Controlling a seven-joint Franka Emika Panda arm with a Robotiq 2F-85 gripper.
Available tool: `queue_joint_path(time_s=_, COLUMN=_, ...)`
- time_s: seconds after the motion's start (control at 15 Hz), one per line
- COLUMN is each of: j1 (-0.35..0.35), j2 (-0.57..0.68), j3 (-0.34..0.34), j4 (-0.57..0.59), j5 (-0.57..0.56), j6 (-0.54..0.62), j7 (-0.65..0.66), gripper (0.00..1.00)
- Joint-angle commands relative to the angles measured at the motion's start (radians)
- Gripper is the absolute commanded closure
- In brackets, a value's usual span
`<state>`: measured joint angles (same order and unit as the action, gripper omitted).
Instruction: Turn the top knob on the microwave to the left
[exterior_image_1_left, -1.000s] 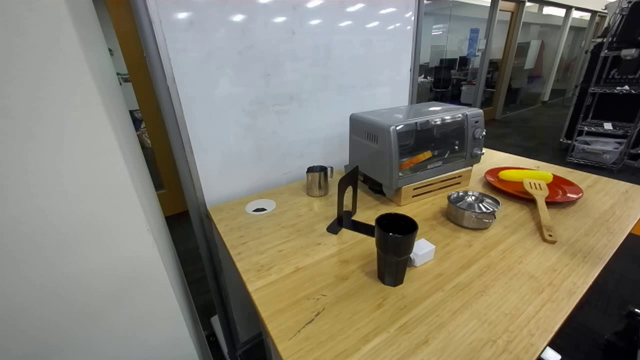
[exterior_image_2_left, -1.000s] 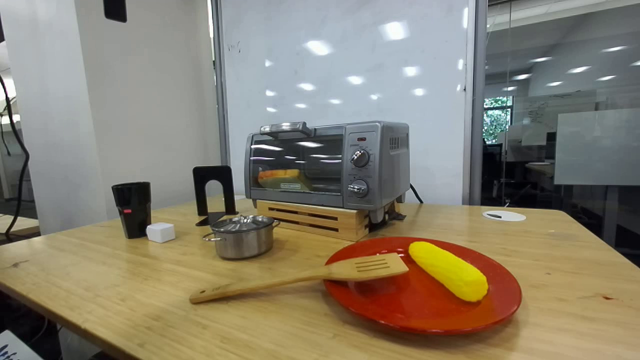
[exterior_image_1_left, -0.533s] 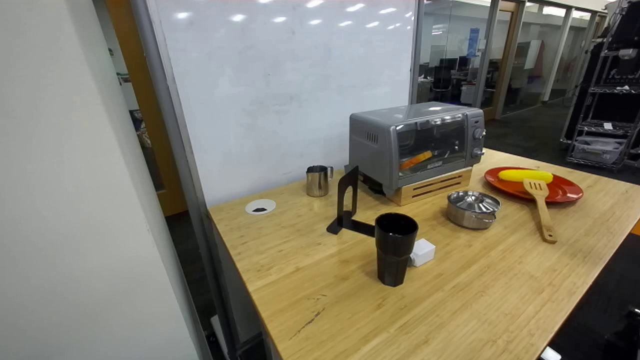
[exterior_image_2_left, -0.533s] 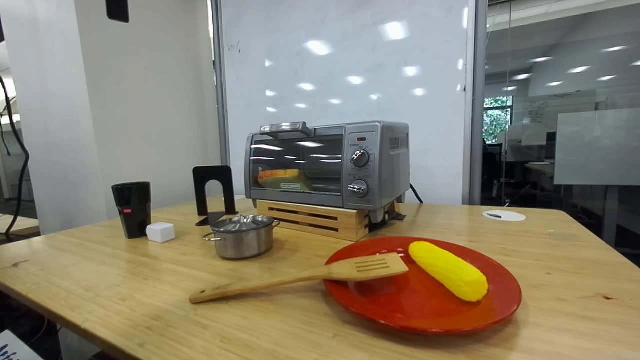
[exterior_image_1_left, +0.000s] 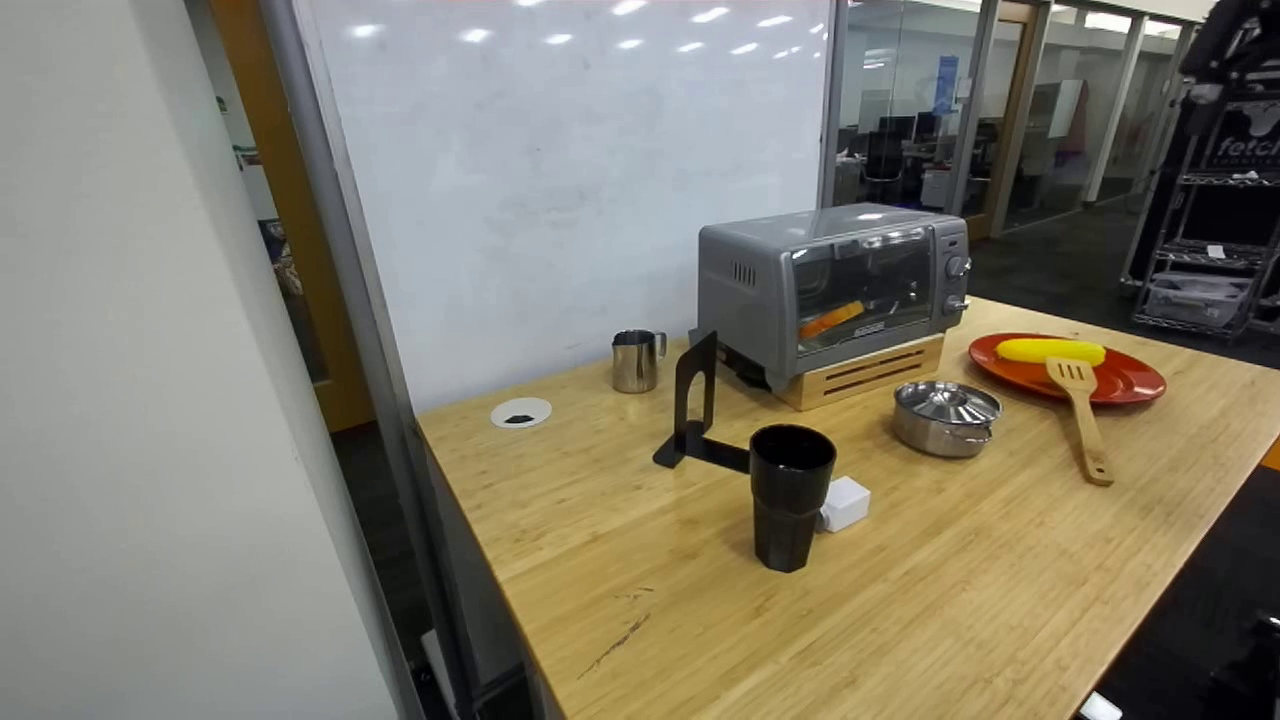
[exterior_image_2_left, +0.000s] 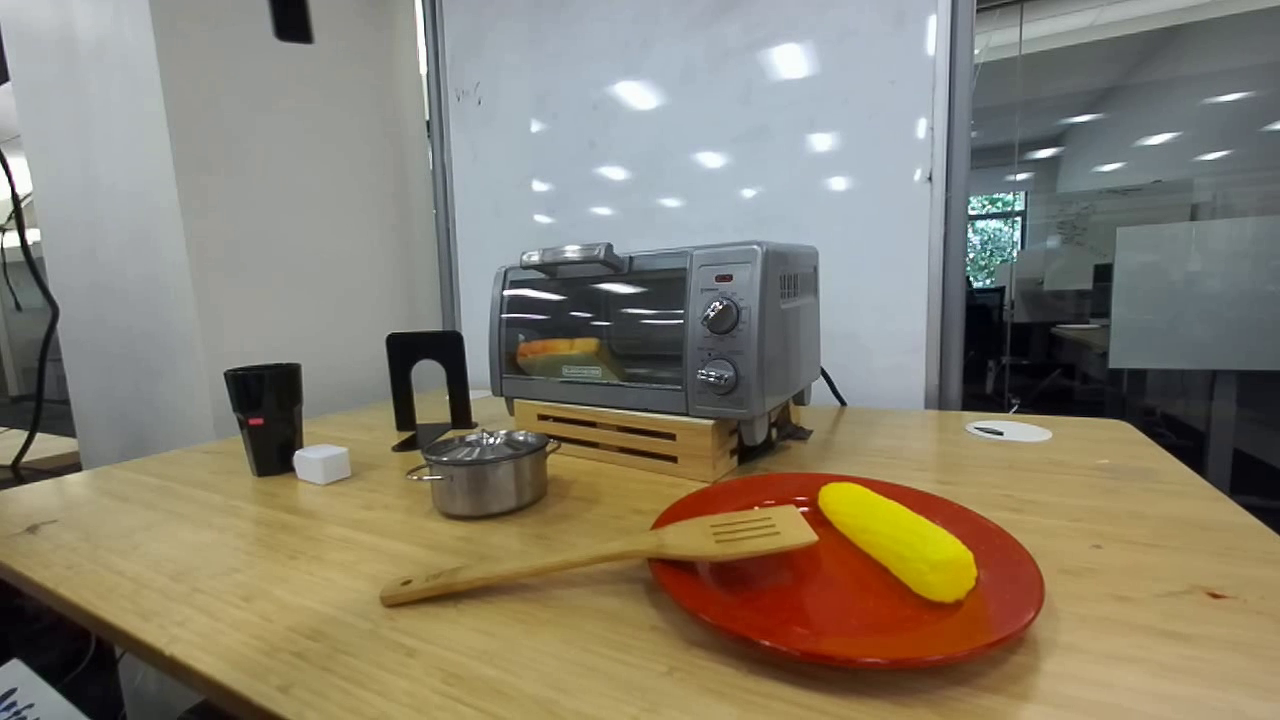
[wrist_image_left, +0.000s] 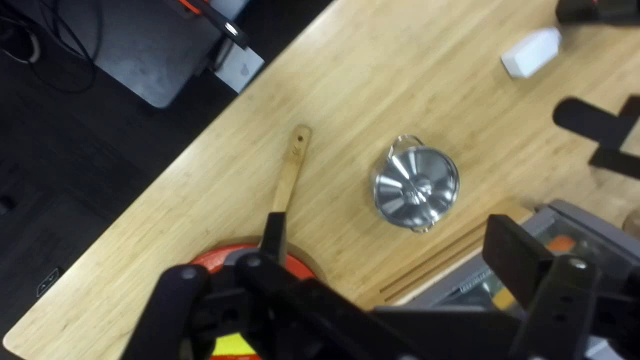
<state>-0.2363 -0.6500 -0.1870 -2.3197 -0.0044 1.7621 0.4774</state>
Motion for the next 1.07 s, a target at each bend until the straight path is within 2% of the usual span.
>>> queue_joint_path(time_s=0.0, j1=-0.046, j2=0.231, j3=0.041, j4=0.123, j5=0.034, j6=0.206, j7=0.111, gripper=0.0)
queue_joint_path(time_s=0.13, j1=-0.024, j2=0.347, j3=0.037, j4=0.194, j5=0.038, j6=0.271, j7=0.159, gripper=0.0)
queue_joint_path(time_s=0.33, j1=0.002, j2=0.532, j3=0.02, j4=0.353, j5=0.046, j6=0.261, j7=0.118, gripper=0.0)
queue_joint_path(time_s=0.6, j1=0.018, j2=0.69, j3=-0.001, j4=0.53, j5=0.081, j6=0.187, j7=-0.096, gripper=0.0)
queue_joint_path(time_s=1.0, j1=-0.004, j2=0.836, j3=-0.001, j4=0.753, j5=0.158, j6=-0.025, j7=-0.433, gripper=0.0)
